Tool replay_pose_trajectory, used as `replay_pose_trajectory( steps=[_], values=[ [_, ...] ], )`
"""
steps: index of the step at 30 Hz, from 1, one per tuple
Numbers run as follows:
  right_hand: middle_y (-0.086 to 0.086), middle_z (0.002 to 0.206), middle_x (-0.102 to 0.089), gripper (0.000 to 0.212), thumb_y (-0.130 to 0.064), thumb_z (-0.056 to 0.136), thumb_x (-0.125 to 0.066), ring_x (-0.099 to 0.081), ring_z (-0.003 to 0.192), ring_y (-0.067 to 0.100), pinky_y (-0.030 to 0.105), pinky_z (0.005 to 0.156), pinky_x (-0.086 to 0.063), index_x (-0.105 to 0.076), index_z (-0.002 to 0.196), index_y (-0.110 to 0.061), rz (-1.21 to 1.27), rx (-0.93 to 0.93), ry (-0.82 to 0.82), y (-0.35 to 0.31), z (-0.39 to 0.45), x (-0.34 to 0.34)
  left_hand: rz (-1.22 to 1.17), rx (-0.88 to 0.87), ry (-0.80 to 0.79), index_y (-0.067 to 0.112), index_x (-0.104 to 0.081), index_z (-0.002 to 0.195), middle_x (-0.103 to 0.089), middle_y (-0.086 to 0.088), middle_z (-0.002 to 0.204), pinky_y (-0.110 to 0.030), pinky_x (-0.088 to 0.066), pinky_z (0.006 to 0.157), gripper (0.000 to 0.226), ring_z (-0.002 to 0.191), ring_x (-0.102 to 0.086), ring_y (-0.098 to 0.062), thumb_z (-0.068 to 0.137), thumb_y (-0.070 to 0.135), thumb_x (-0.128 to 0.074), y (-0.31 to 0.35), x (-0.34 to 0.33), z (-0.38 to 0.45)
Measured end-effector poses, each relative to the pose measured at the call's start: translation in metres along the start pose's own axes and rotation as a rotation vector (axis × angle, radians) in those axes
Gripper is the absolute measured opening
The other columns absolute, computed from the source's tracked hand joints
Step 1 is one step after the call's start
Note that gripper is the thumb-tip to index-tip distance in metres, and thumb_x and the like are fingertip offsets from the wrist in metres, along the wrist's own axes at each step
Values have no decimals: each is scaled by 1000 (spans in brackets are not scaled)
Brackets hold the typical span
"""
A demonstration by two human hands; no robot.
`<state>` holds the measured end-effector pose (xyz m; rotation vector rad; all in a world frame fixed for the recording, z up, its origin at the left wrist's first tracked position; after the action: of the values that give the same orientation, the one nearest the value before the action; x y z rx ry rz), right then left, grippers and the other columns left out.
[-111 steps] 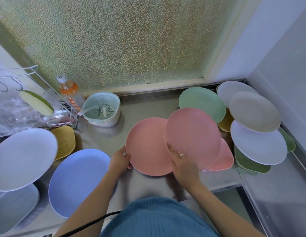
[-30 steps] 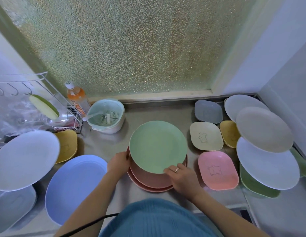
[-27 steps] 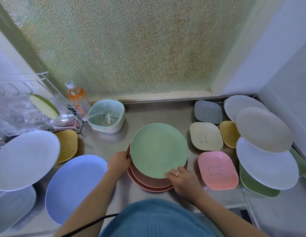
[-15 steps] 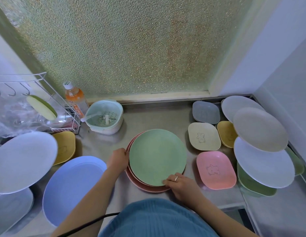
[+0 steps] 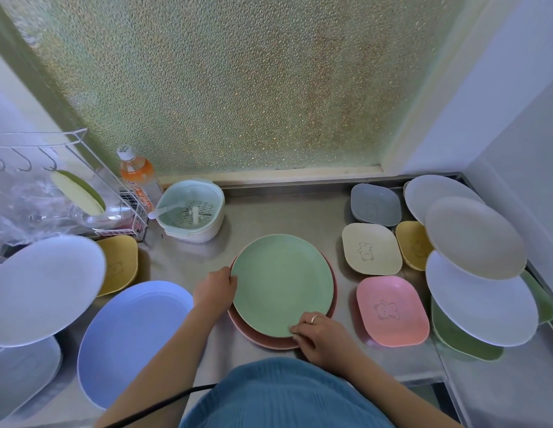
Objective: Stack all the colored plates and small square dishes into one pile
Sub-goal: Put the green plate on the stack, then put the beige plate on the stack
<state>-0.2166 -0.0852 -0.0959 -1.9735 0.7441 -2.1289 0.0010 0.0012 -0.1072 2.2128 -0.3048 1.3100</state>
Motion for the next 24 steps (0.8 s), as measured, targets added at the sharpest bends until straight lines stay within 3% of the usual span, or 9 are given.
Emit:
replay_pose_trajectory(
  steps=[5,10,16,20,24],
  values=[
    [-4,90,-65,25,-31,84,-50,-62,81,15,26,60,-54,-70,94,-21,54,-20,2,2,1,4,17,-35,157,11,-37,88,-66,-13,90,-34,-41,64,21,82,-62,-37,94,31,-42,12,16,-7],
    [-1,102,-64,32,-32,85,-46,-62,84,14,25,64,-53,-69,101,-19,41,-188,196,38,-6,40,-53,-173,187,11,-46,102,-69,-14,93,-38,-48,70,22,84,-64,-37,91,29,-46,61,18,-2],
    [7,119,-62,24,-15,90,-57,-62,94,25,35,71,-53,-64,113,-17,-150,-599,449,136,-39,122,-22,-421,86,15,-45,110,-70,-10,94,-35,-43,65,23,85,-64,-35,93,29,-43,173,-11,3],
    [13,115,-64,30,-17,84,-65,-59,98,35,42,76,-45,-60,113,-10,-406,-839,430,199,-71,159,-24,-510,4,15,-44,114,-69,-10,102,-35,-44,73,25,92,-63,-35,92,26,-42,256,-38,3],
    [11,115,-65,38,-13,78,-73,-58,106,34,45,84,-41,-61,114,-10,-452,-941,402,245,-97,177,-54,-550,-74,15,-42,114,-69,-12,99,-36,-46,70,23,85,-63,-35,92,23,-42,312,-67,-7]
  ],
)
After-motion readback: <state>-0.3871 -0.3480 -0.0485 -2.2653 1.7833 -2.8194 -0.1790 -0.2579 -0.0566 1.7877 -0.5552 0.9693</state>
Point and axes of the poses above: each hand's wrist, its own z-axis towards the middle knuckle, its own x-axis out of the back of the hand, y = z × x, the point moved 8 cm from there along z, towards the middle knuckle
